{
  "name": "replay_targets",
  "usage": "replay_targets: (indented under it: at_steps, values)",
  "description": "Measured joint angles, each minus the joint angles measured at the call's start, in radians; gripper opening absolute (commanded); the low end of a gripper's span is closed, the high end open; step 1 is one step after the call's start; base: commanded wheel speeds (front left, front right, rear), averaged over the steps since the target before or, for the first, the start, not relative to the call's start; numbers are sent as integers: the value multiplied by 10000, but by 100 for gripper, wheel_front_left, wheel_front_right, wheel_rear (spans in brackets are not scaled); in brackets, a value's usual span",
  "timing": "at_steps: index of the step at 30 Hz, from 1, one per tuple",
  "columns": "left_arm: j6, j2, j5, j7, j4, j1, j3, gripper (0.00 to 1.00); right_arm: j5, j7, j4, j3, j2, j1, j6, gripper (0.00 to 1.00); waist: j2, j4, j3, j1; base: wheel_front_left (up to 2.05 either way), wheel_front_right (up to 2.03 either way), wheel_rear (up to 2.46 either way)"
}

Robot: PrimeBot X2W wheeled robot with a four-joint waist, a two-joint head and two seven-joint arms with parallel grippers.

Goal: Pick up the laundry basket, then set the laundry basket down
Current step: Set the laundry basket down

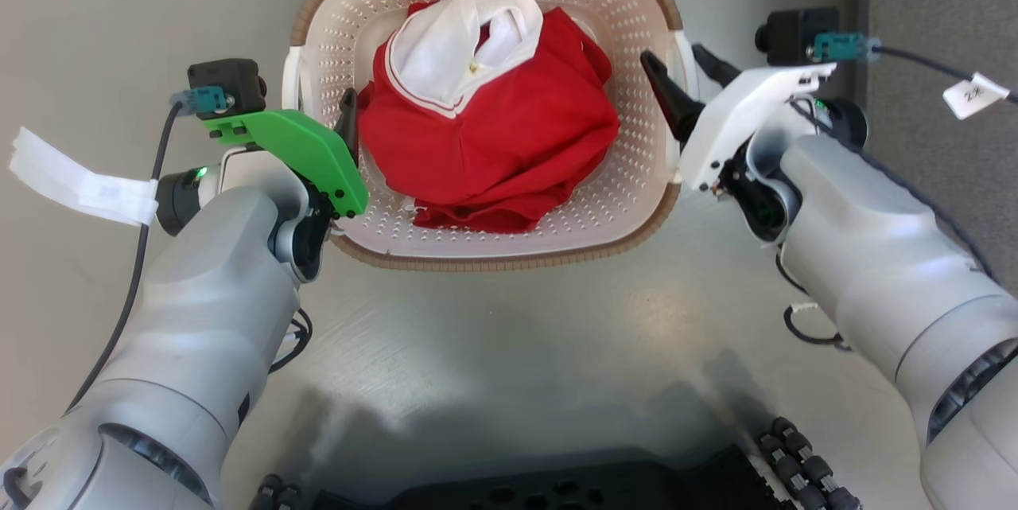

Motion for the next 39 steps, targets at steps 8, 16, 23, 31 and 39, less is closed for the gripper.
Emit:
replay_targets:
  at_steps: [8,16,23,31,39]
  values:
    - [-109,-2,-75,-12,10,184,-234,100,261,12,217,36,59,267,2,100,0,-39,-468,0,0,0,0]
    - [-184,-4,-196,-12,44,353,-334,100,343,88,322,63,125,316,2,100,0,-69,-898,0,0,0,0]
    - [-199,-61,-196,-104,255,489,-573,100,420,86,355,128,125,537,2,100,0,-55,-1212,0,0,0,0]
    - [-328,-61,-153,-347,322,859,-765,100,426,-33,341,240,125,848,4,100,0,-36,-1778,0,0,0,0]
    - [-372,-61,-69,-535,351,1133,-869,100,426,-123,290,403,113,1169,4,100,0,-15,-2441,0,0,0,0]
